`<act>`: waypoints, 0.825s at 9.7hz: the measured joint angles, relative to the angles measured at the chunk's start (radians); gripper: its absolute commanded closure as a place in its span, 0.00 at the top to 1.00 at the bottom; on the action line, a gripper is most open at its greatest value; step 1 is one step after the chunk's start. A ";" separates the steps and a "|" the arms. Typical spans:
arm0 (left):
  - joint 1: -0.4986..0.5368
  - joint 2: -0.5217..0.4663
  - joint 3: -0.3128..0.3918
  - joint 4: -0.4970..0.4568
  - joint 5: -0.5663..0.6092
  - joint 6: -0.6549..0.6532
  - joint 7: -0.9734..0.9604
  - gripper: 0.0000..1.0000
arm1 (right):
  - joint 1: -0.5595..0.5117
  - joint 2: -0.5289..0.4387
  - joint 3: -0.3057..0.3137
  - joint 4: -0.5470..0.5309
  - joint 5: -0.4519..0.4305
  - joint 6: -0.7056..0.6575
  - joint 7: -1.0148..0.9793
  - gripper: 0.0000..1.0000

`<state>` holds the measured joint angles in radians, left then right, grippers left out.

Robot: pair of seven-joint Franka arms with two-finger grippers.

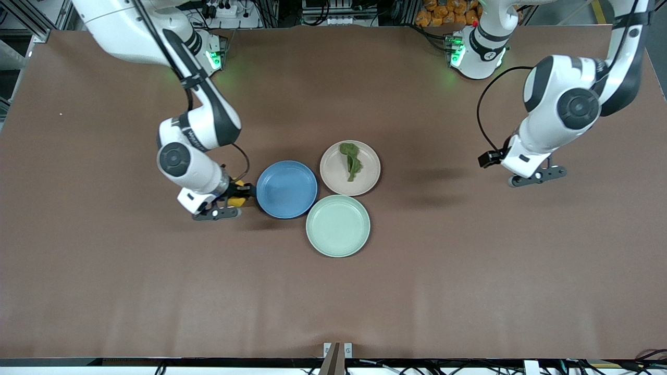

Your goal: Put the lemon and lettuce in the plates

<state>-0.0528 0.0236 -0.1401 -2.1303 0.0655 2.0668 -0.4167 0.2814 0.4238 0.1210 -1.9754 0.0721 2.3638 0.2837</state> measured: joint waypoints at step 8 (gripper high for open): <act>-0.003 -0.020 0.011 0.375 -0.003 -0.264 0.126 1.00 | 0.176 0.068 0.000 0.001 0.023 0.093 0.197 0.36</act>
<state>-0.0555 0.0040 -0.1294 -1.7551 0.0625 1.8026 -0.2903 0.4572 0.4918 0.1207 -1.9744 0.0948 2.4571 0.4809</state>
